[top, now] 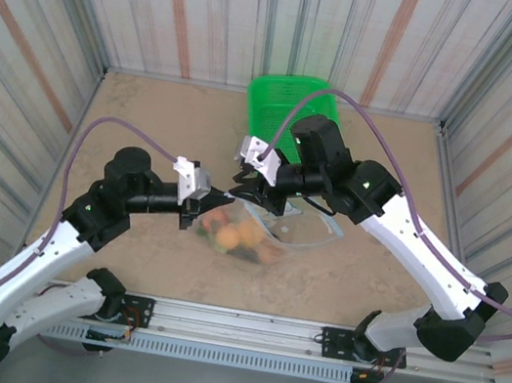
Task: Place the food in the zip-top bag and seal the zipper
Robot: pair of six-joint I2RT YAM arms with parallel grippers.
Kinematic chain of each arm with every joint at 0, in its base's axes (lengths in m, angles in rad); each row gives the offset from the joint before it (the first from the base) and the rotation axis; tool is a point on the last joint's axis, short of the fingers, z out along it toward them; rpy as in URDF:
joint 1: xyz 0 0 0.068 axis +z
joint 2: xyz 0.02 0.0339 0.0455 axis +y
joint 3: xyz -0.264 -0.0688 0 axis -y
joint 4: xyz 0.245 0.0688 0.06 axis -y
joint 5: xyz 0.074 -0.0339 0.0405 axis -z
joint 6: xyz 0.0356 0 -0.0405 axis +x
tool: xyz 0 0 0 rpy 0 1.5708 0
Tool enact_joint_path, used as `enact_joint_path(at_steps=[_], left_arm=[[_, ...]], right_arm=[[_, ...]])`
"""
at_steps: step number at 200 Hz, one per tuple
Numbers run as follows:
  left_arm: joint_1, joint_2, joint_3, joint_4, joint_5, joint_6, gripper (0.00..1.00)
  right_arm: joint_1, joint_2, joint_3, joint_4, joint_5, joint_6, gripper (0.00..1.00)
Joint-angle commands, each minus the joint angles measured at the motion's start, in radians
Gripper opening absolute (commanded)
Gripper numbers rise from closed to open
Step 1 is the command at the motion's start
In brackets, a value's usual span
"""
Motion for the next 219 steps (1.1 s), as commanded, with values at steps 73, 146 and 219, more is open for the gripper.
enact_joint_path(at_steps=[73,146,219], left_arm=[[-0.005,-0.008,-0.006,0.026,0.002,0.016,0.0],[-0.005,-0.009,-0.006,0.027,0.009,0.016,0.0],[-0.005,-0.01,-0.006,0.032,0.014,0.016,0.0]], right_arm=[[-0.007,0.0,-0.026,-0.007,-0.097,-0.014,0.29],[-0.028,0.017,-0.044,-0.012,-0.081,-0.014,0.22],[-0.033,0.033,-0.049,0.003,-0.105,-0.004,0.15]])
